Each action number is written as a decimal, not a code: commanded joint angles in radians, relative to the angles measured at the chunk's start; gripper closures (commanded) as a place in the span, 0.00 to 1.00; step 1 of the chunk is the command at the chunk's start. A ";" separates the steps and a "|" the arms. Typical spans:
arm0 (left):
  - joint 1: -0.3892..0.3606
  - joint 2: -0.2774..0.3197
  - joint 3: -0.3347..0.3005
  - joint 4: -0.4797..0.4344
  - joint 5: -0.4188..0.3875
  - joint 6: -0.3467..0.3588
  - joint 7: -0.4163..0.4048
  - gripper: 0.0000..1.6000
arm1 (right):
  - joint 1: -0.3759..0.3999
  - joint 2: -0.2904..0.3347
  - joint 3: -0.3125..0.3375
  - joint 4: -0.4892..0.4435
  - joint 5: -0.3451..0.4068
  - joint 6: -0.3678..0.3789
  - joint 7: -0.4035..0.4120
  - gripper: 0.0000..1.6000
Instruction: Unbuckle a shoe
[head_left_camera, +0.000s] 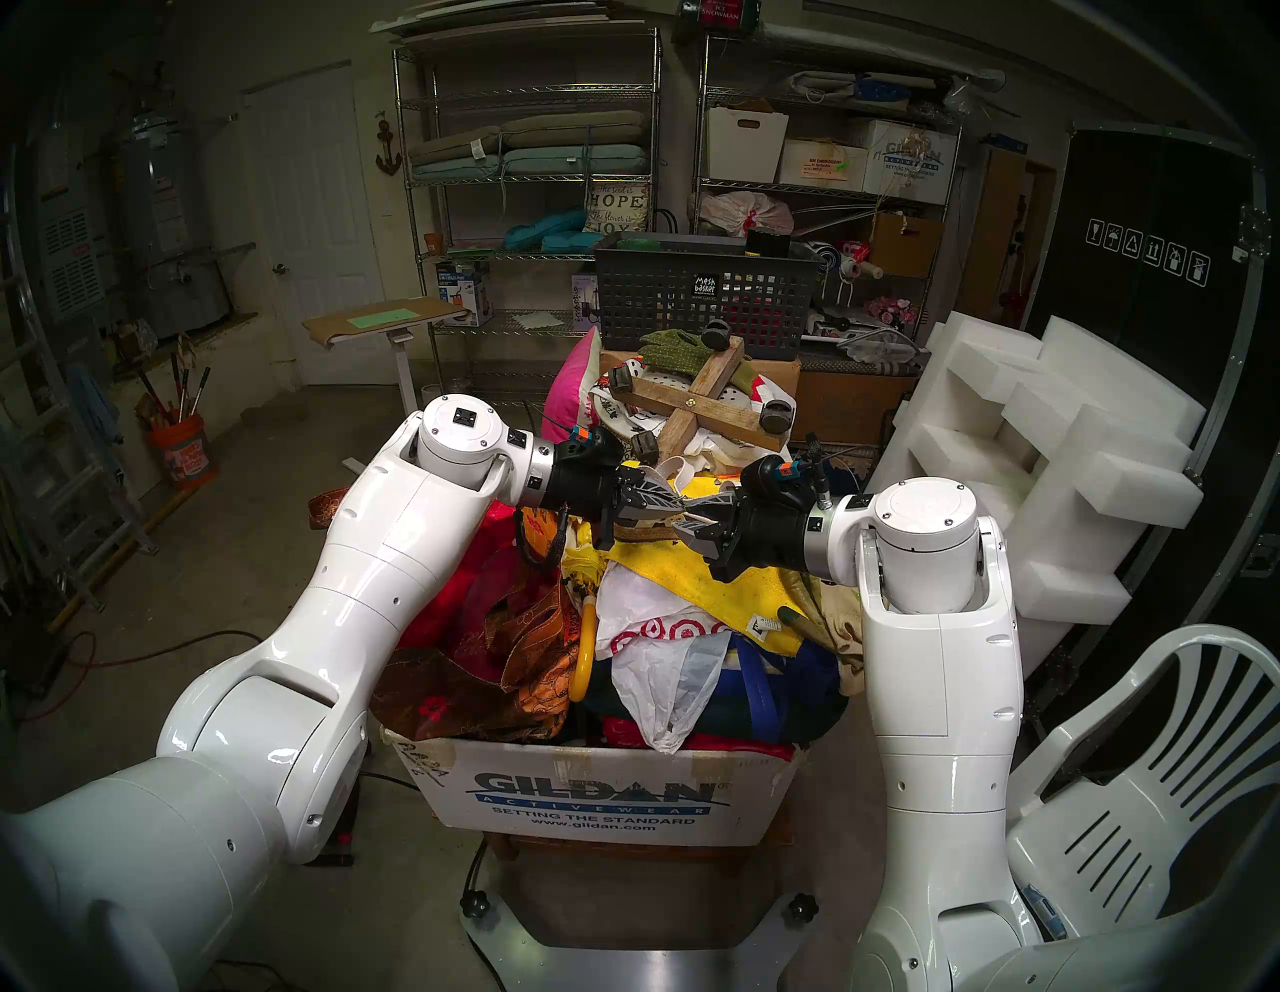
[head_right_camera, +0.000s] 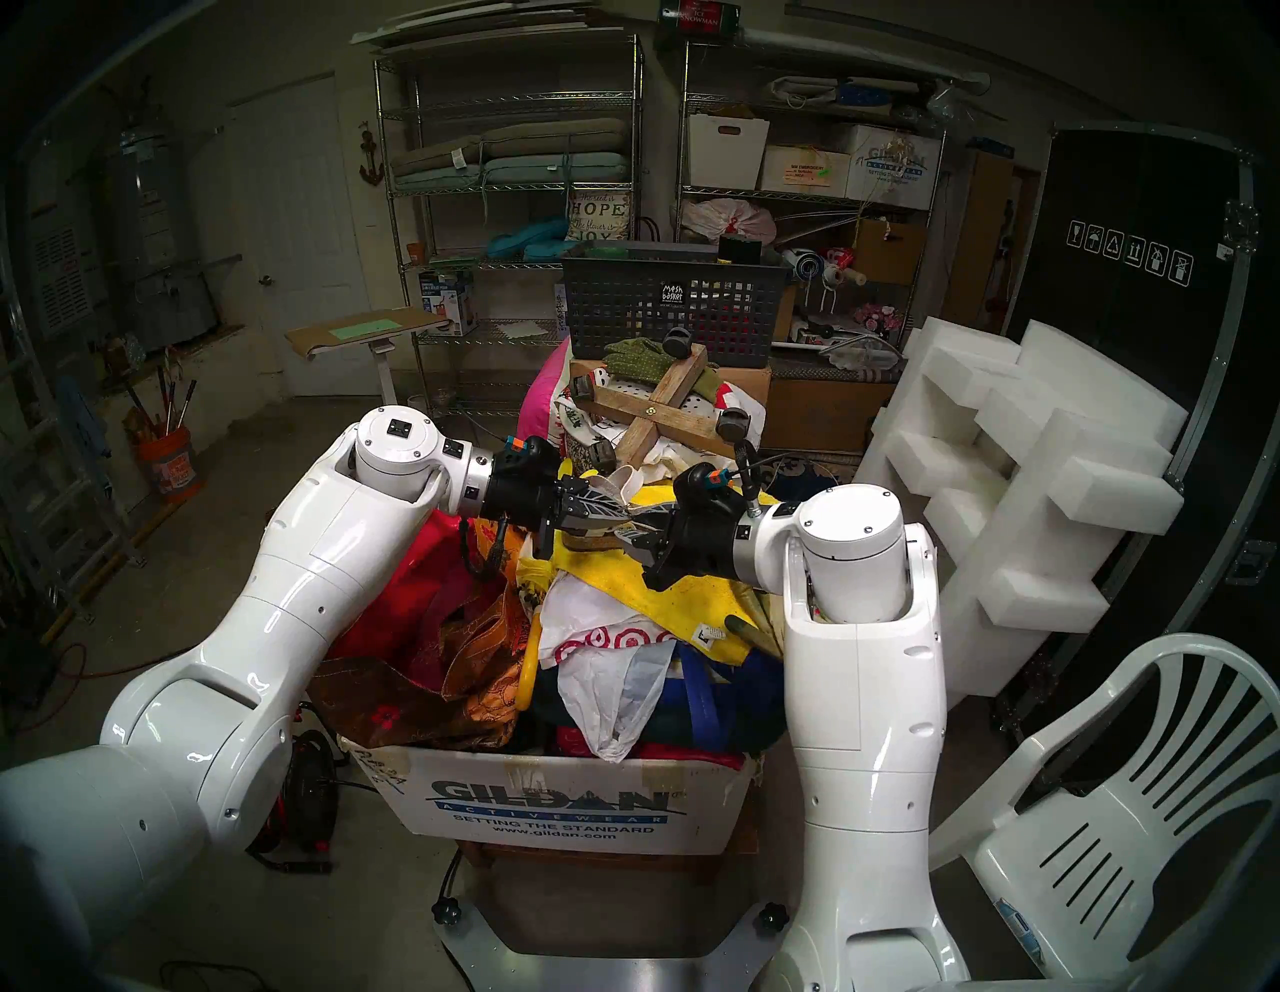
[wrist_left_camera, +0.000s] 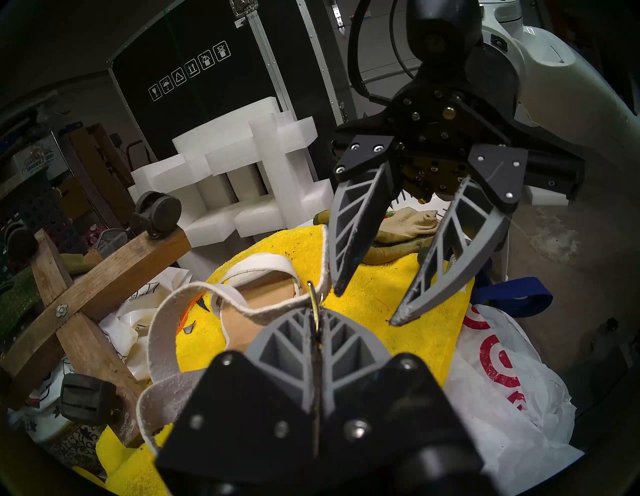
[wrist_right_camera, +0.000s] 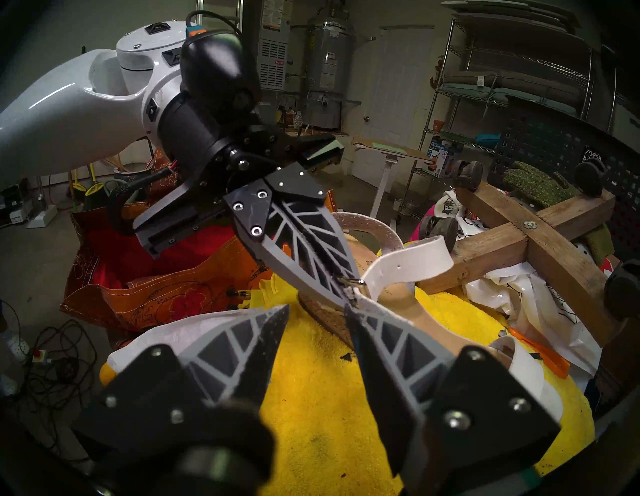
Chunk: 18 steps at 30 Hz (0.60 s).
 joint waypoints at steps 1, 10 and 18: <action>-0.028 -0.007 -0.002 0.010 -0.003 -0.008 -0.006 0.96 | 0.010 -0.006 -0.004 -0.014 0.001 -0.014 -0.010 0.44; -0.039 -0.016 0.000 0.035 0.000 -0.020 -0.011 0.96 | 0.012 -0.011 0.005 -0.010 0.008 -0.023 -0.012 0.47; -0.054 -0.025 0.002 0.062 0.003 -0.032 -0.017 0.94 | 0.019 -0.011 0.012 -0.001 0.008 -0.024 -0.018 0.45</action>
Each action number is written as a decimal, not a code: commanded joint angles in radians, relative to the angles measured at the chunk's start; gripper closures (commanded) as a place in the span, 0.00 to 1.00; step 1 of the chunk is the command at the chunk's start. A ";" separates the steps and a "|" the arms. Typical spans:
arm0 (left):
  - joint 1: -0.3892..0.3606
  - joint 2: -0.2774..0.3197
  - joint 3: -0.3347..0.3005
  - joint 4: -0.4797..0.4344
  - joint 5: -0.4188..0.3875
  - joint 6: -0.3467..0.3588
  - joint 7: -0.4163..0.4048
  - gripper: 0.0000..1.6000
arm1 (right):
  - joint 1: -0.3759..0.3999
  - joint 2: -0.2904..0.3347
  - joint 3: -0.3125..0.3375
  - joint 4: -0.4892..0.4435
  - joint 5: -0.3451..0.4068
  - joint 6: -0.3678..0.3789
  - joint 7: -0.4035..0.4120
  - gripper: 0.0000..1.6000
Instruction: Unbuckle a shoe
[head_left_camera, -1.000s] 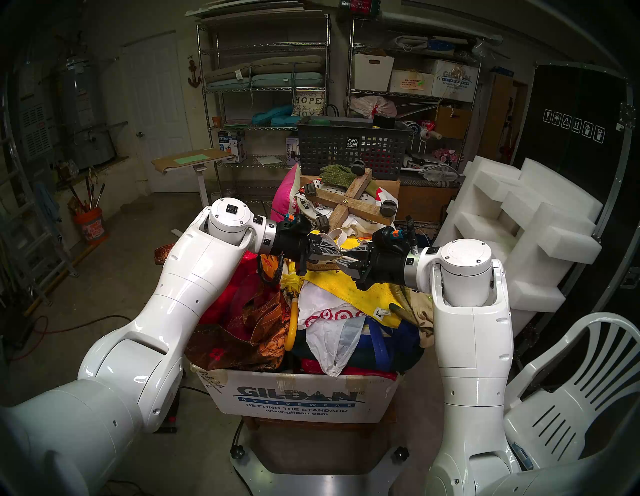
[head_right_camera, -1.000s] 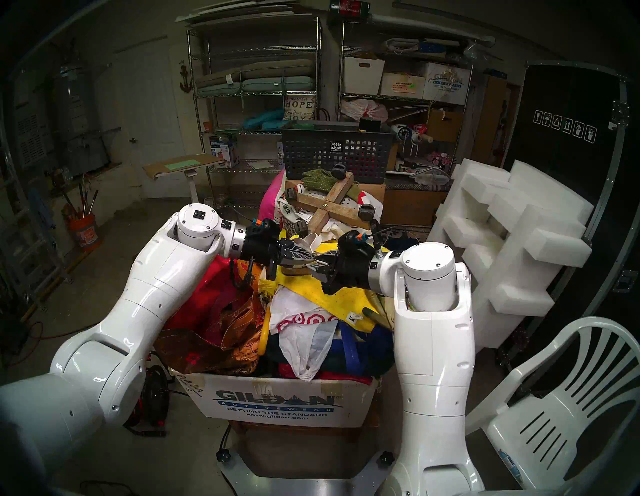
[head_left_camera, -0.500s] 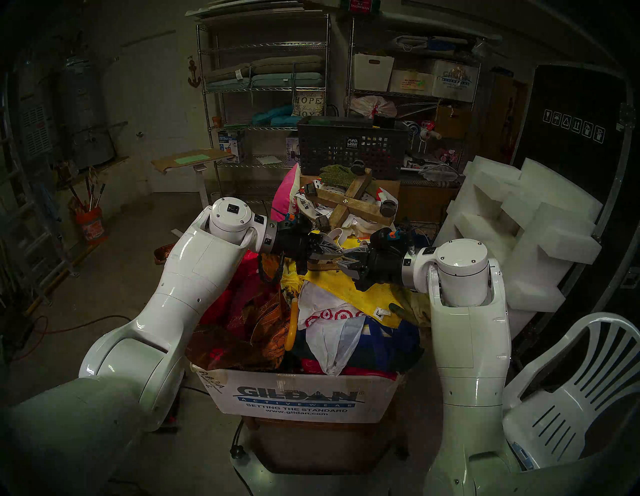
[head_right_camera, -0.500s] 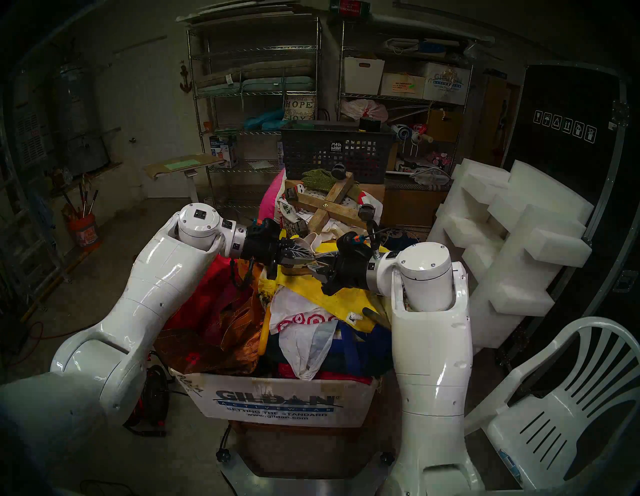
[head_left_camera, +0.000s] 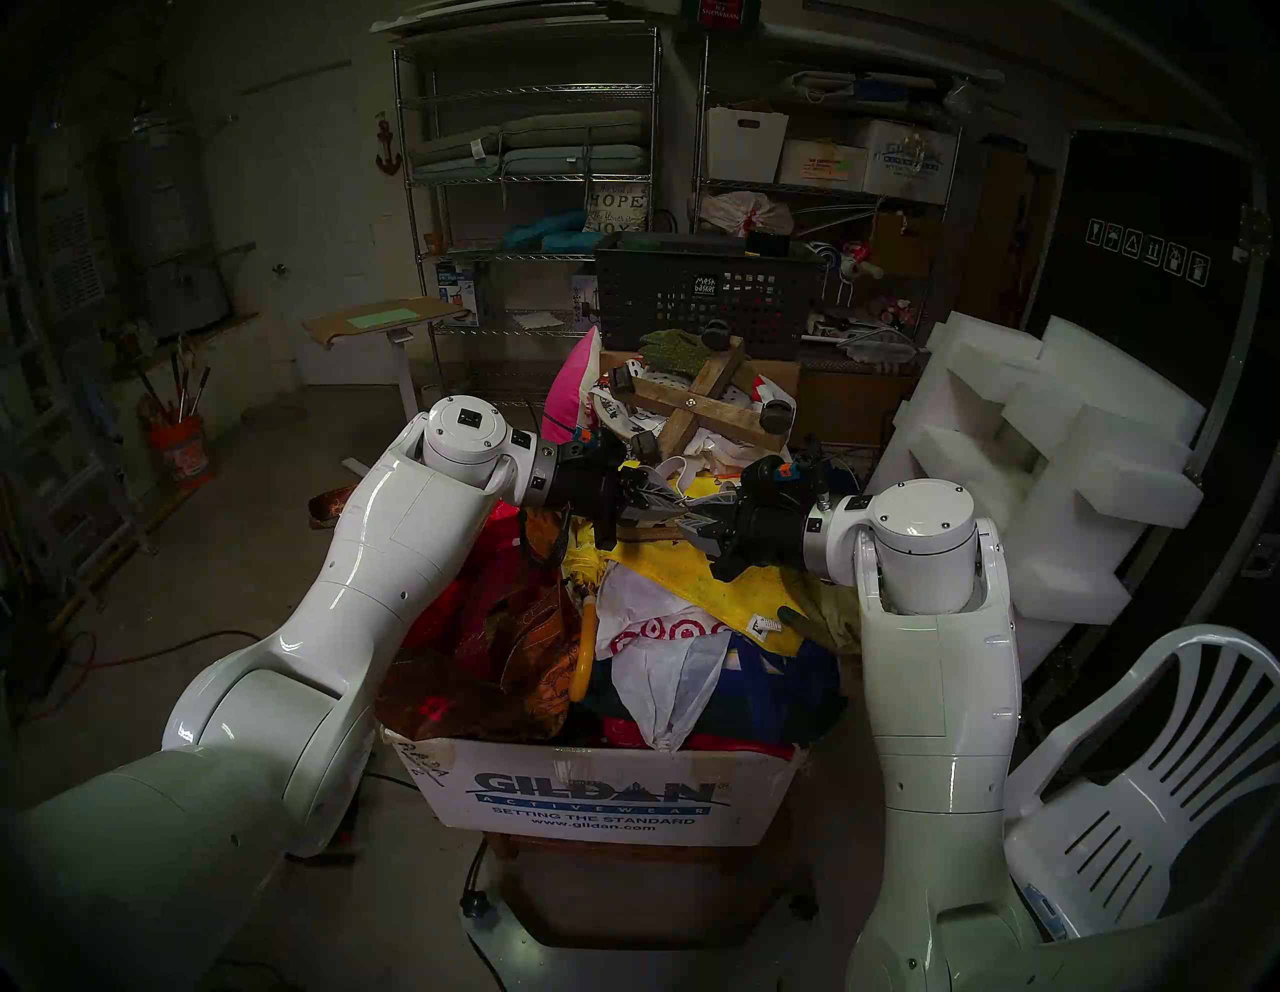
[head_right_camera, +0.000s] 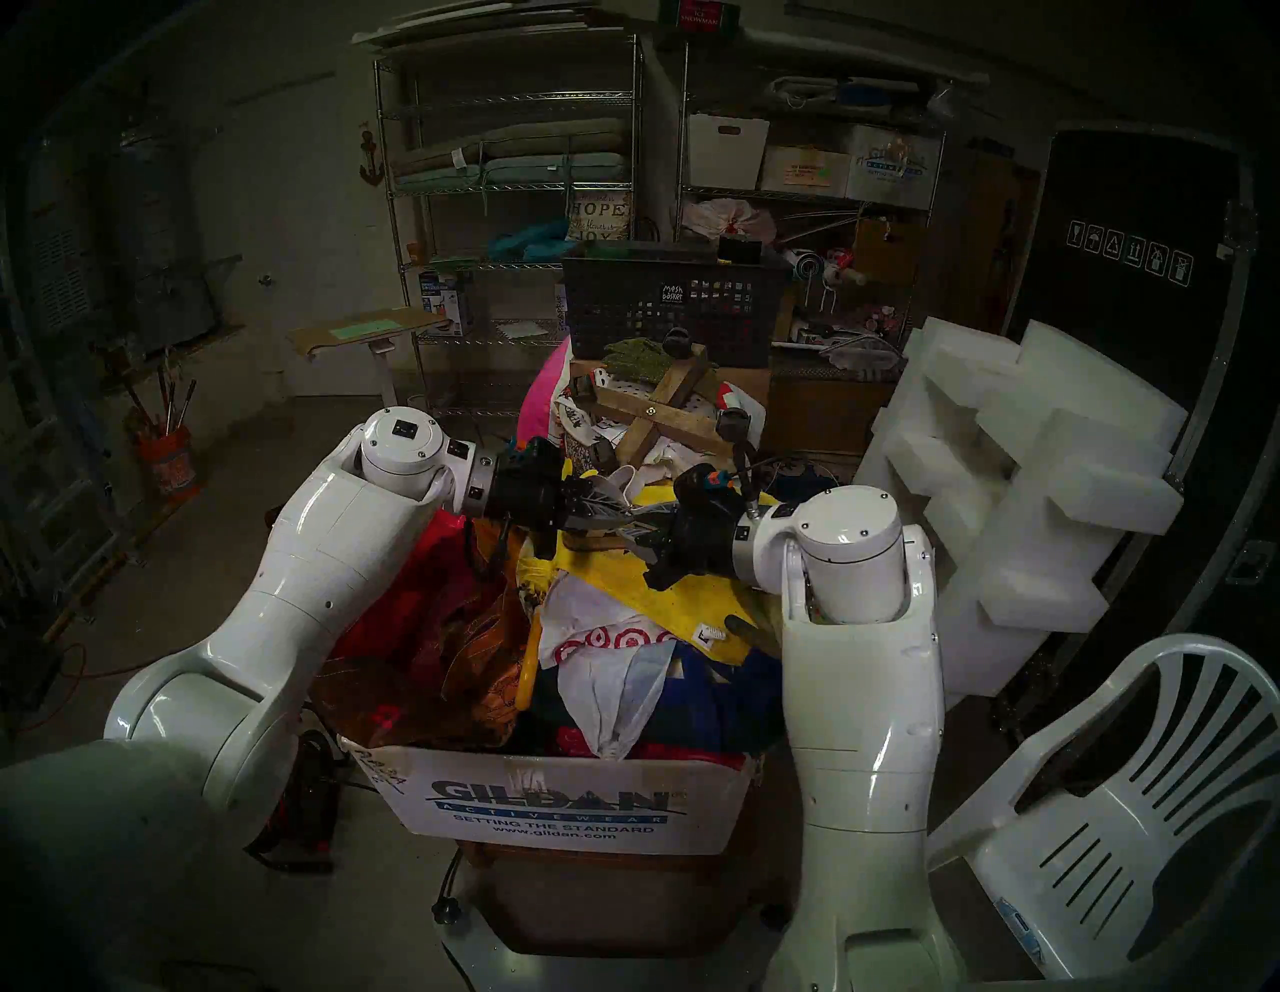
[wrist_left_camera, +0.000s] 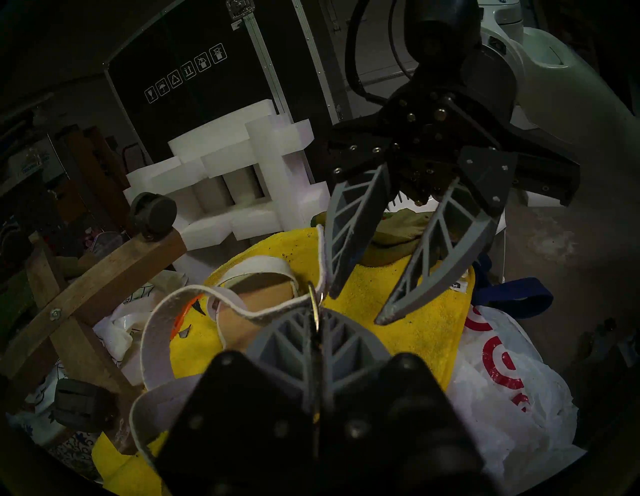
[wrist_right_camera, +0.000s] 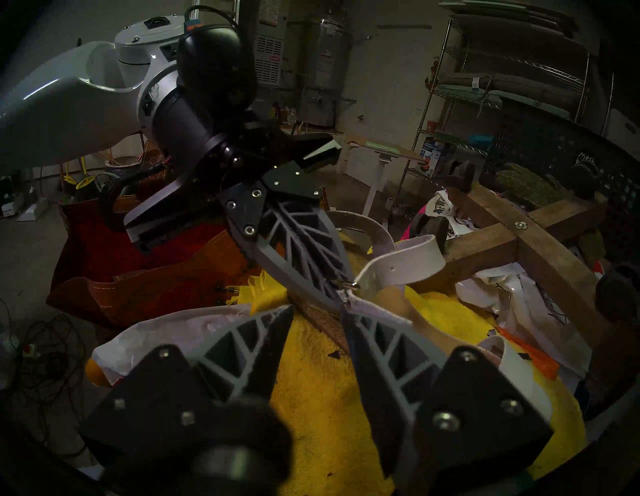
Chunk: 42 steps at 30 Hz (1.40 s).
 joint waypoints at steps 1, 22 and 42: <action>-0.032 -0.007 0.001 0.008 0.003 -0.005 -0.002 0.94 | 0.019 -0.008 0.005 -0.008 0.011 -0.002 -0.001 0.45; -0.033 -0.009 0.000 0.010 0.008 -0.013 -0.010 0.91 | 0.014 -0.012 0.012 -0.024 0.011 -0.005 0.001 0.47; -0.025 -0.008 -0.001 -0.003 0.014 -0.001 -0.011 0.91 | 0.013 -0.014 0.025 -0.031 0.012 -0.004 0.007 0.44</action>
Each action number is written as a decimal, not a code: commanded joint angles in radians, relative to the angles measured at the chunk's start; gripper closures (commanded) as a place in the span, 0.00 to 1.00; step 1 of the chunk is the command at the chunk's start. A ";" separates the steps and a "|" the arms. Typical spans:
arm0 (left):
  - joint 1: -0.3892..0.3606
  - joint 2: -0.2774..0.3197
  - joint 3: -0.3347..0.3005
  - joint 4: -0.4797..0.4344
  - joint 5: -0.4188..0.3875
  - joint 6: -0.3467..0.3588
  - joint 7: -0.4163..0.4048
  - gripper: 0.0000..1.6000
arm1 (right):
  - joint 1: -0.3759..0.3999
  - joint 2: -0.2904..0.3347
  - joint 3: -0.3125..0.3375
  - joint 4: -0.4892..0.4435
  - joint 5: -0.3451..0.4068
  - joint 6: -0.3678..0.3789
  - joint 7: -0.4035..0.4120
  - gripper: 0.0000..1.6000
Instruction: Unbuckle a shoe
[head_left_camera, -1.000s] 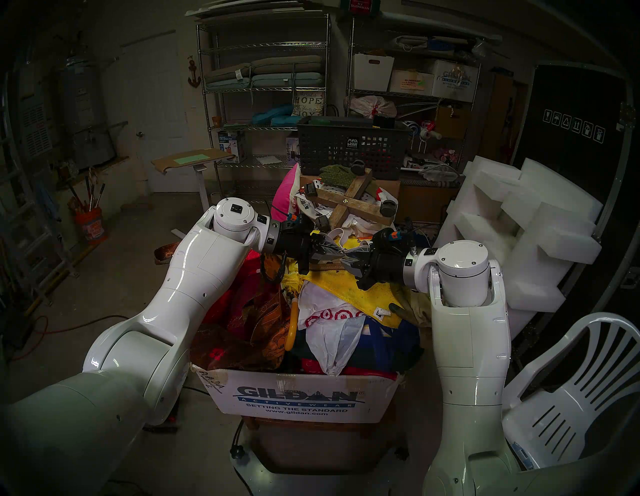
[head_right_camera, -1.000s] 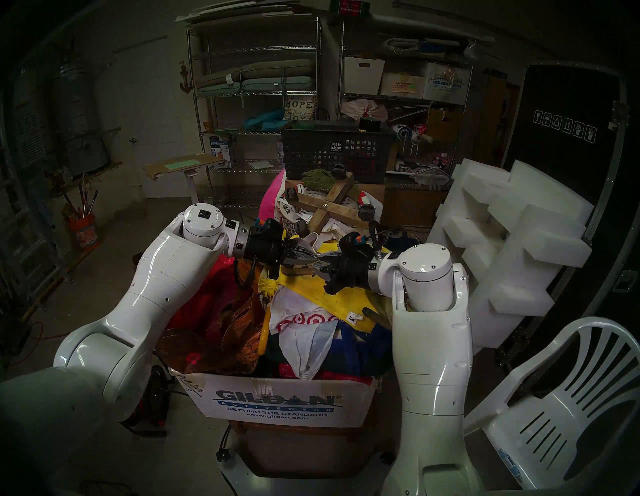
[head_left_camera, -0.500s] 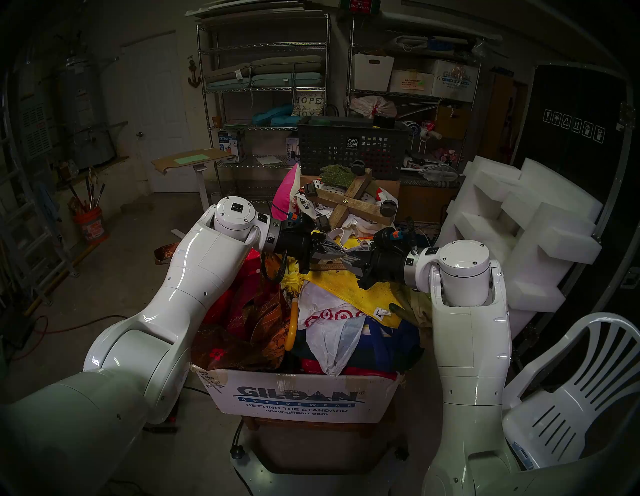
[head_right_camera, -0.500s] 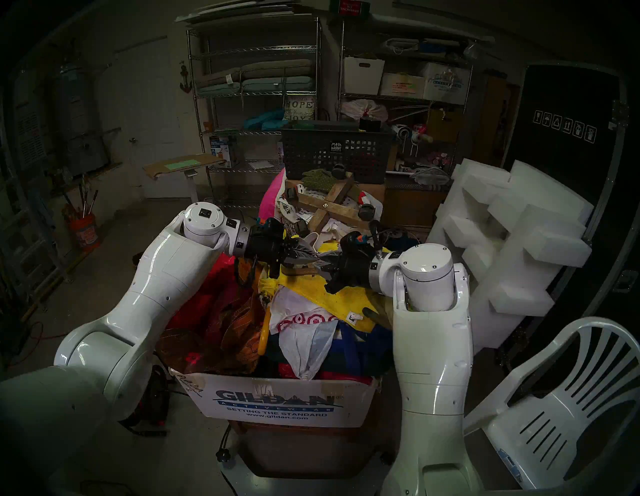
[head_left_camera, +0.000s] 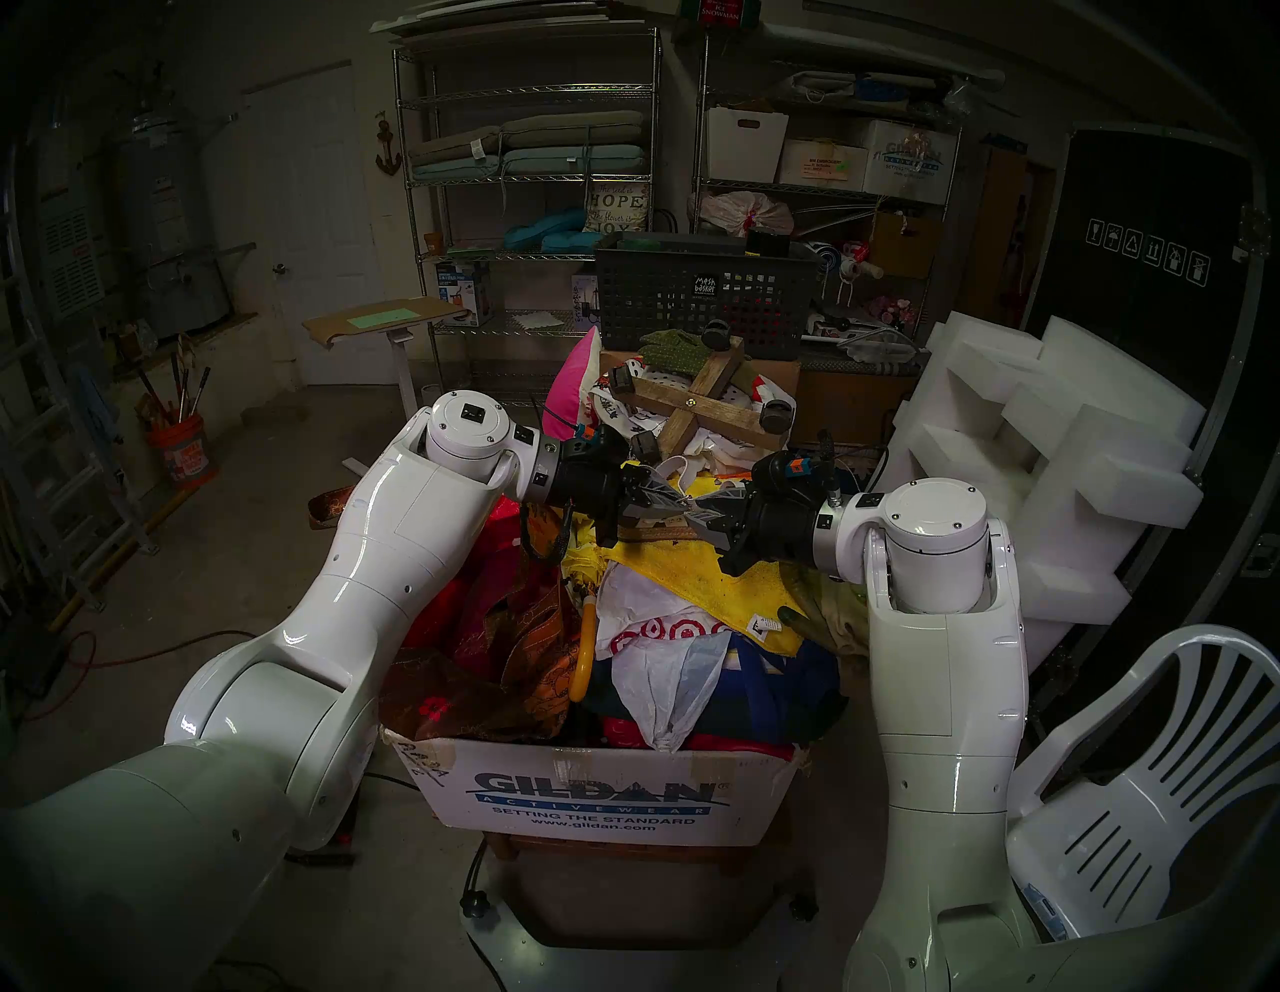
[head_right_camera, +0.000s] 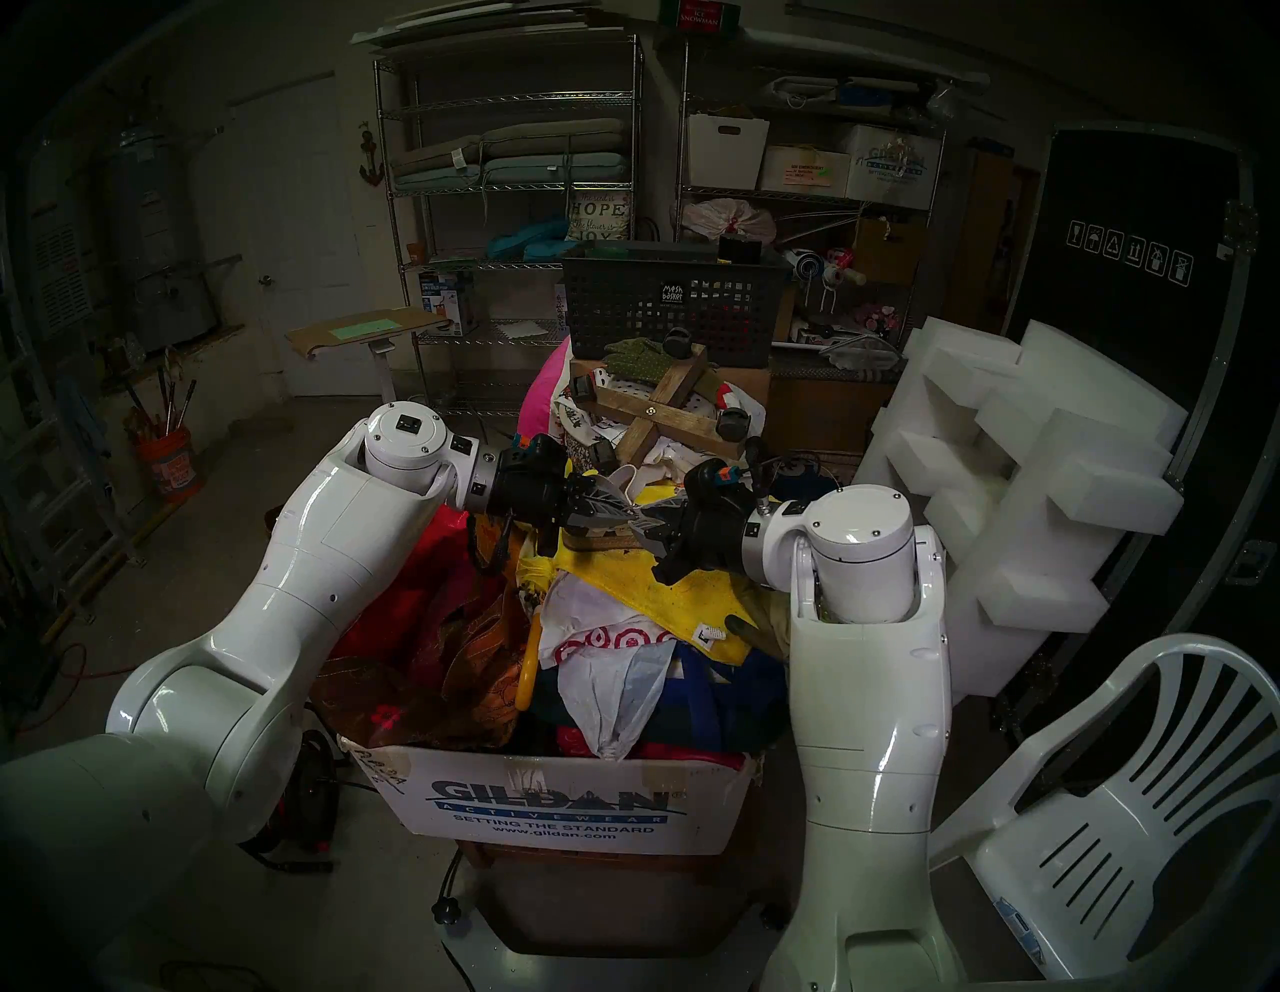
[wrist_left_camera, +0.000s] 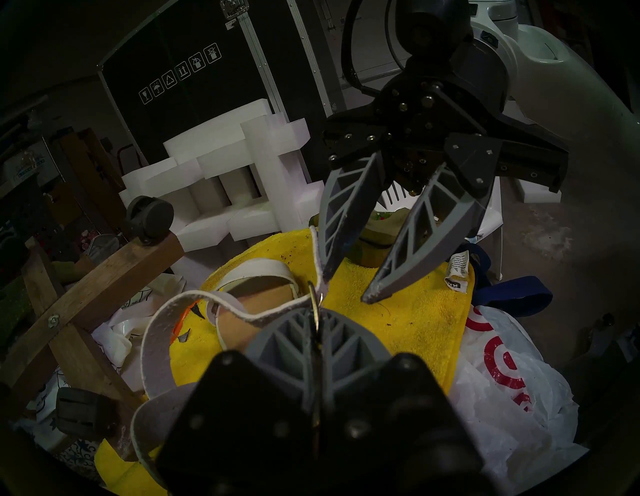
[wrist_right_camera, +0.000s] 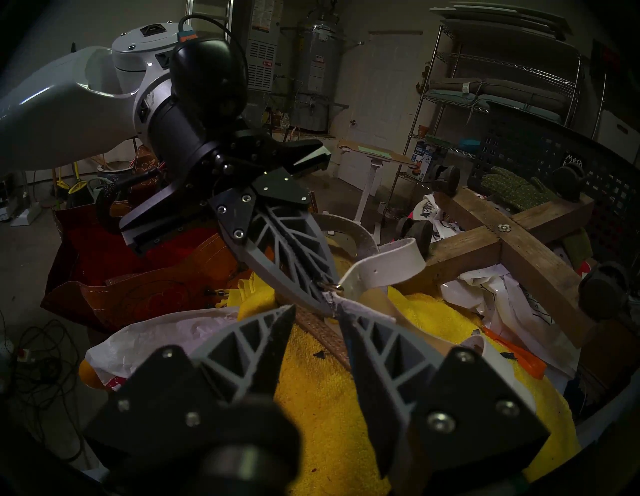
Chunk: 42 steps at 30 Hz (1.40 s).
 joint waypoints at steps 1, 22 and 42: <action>-0.014 -0.004 -0.001 -0.007 0.000 0.000 0.002 0.91 | 0.014 -0.008 0.002 -0.013 0.010 0.002 0.005 0.44; -0.018 -0.015 -0.003 0.003 -0.002 0.002 -0.002 0.90 | 0.021 -0.015 0.008 0.005 0.007 -0.003 0.012 0.47; -0.003 -0.006 -0.011 -0.018 -0.004 0.006 -0.015 0.82 | 0.015 -0.016 -0.001 -0.003 0.000 -0.006 0.002 0.49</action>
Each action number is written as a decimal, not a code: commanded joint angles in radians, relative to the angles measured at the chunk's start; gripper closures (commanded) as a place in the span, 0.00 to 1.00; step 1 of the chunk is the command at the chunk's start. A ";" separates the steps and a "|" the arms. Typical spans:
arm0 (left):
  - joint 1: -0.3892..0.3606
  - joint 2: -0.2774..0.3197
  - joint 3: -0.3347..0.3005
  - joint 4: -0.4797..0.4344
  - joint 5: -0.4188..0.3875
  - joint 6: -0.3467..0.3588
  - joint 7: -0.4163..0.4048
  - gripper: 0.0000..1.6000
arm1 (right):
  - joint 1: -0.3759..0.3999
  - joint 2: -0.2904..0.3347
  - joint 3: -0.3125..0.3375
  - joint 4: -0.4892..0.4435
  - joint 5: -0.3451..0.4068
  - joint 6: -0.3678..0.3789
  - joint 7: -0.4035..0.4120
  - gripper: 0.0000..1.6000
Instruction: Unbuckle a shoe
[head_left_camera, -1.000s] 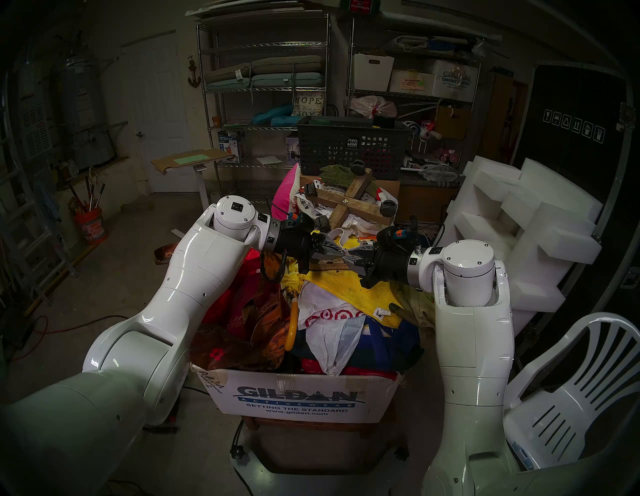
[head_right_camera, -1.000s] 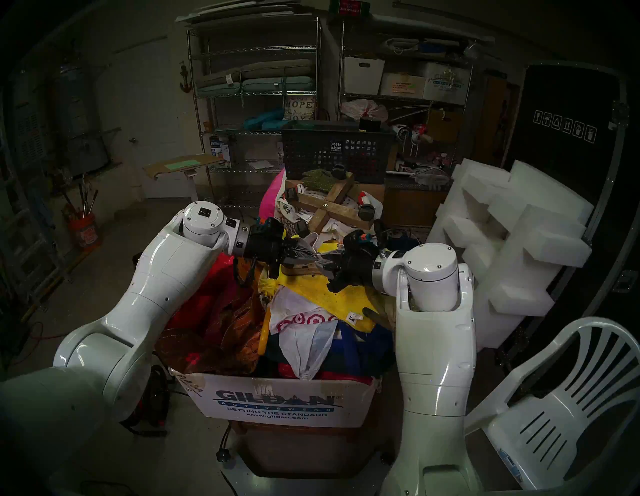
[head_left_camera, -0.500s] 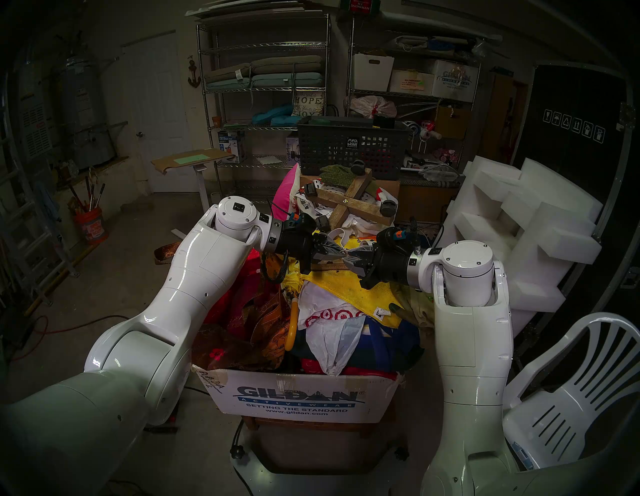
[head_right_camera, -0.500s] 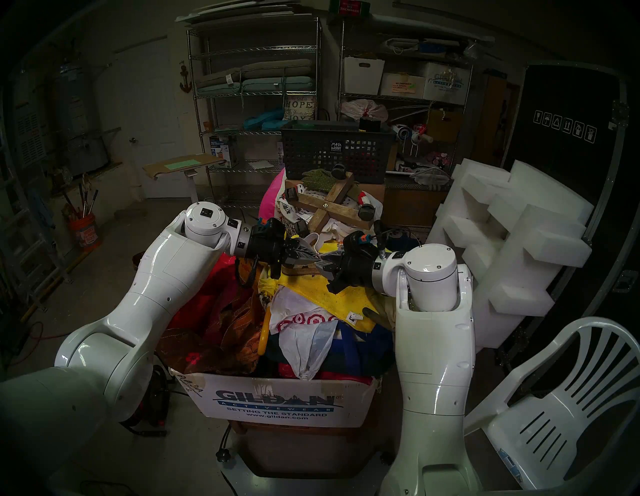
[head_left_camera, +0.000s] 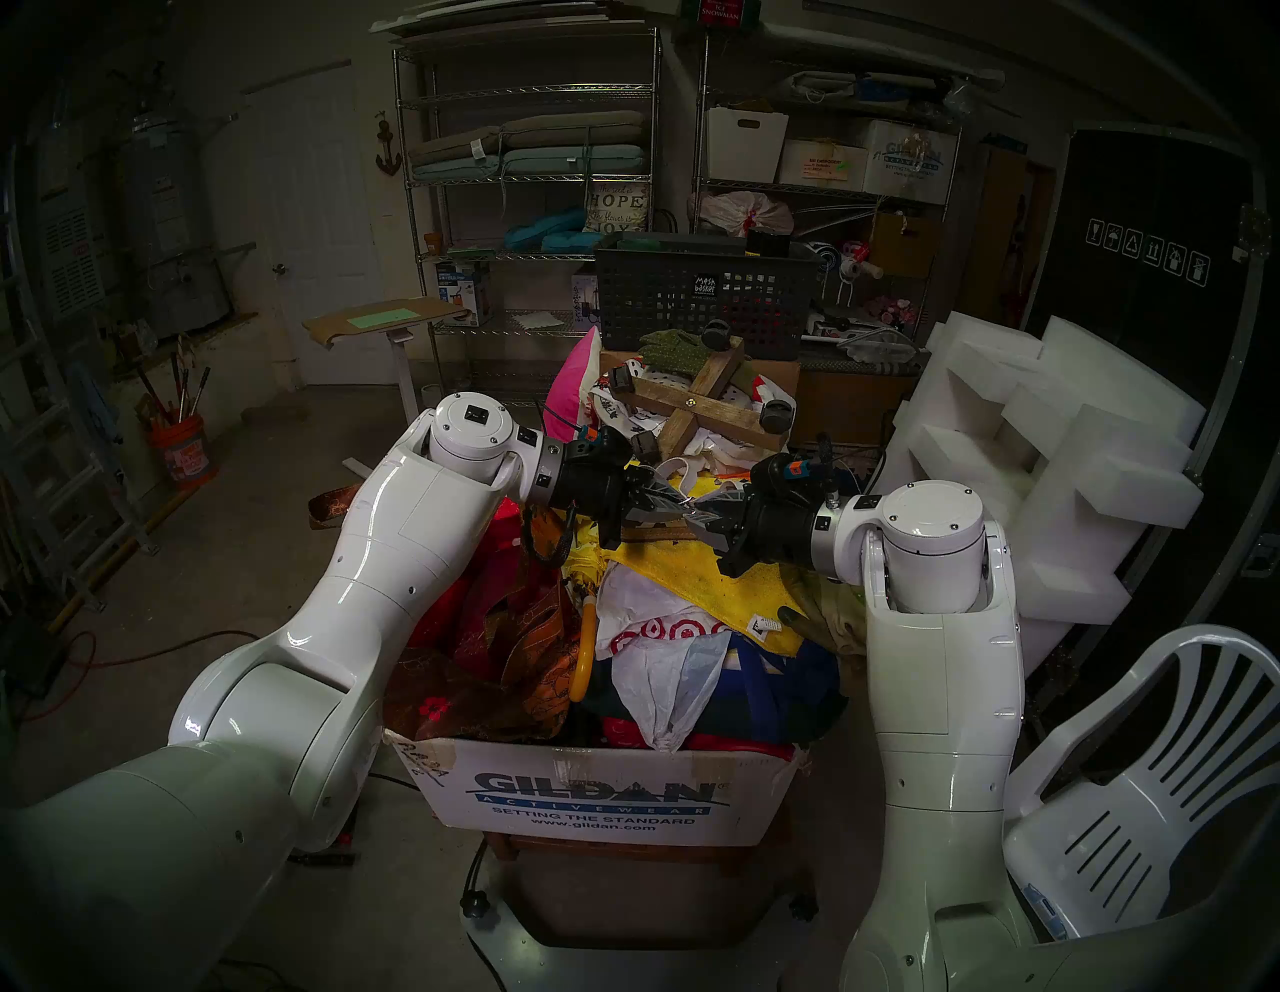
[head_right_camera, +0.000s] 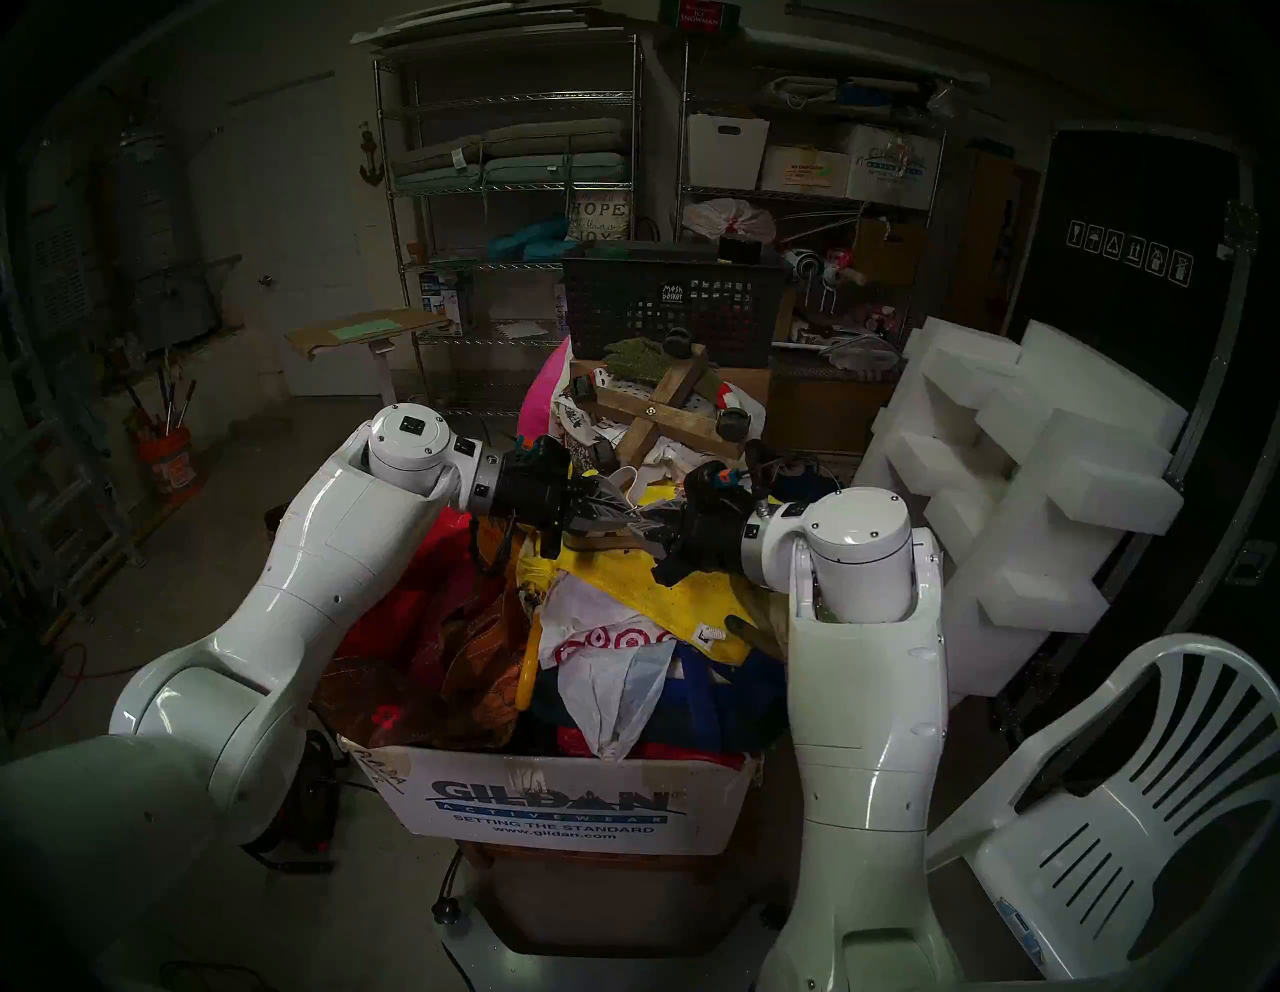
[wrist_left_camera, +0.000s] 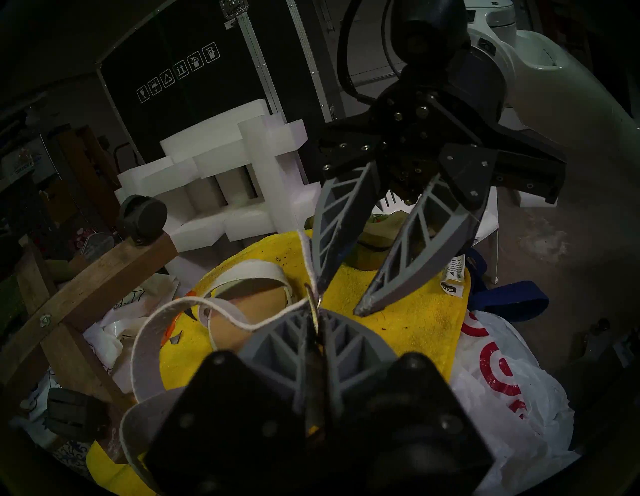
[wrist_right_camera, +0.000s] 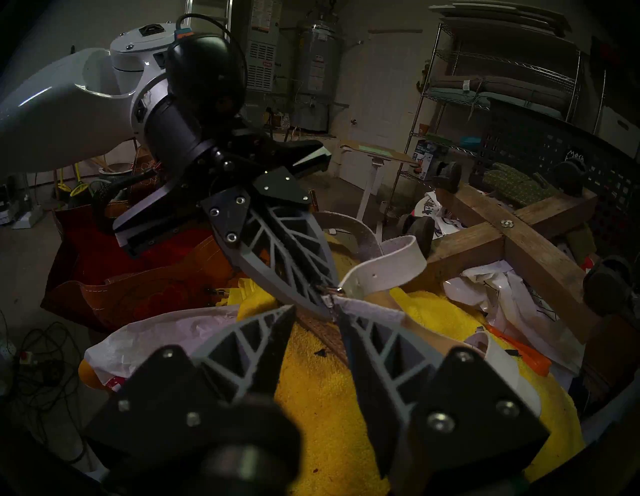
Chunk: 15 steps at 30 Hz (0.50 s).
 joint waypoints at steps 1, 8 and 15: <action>-0.005 0.005 -0.006 -0.023 -0.004 -0.001 -0.004 0.81 | 0.012 -0.007 -0.006 -0.019 0.003 0.001 0.000 0.49; -0.006 0.006 -0.009 -0.024 -0.003 -0.001 -0.010 0.80 | 0.013 -0.007 -0.007 -0.020 0.003 0.002 -0.001 0.49; -0.008 0.006 -0.010 -0.022 -0.002 -0.002 -0.015 0.80 | 0.013 -0.006 -0.007 -0.020 0.004 0.002 -0.001 0.47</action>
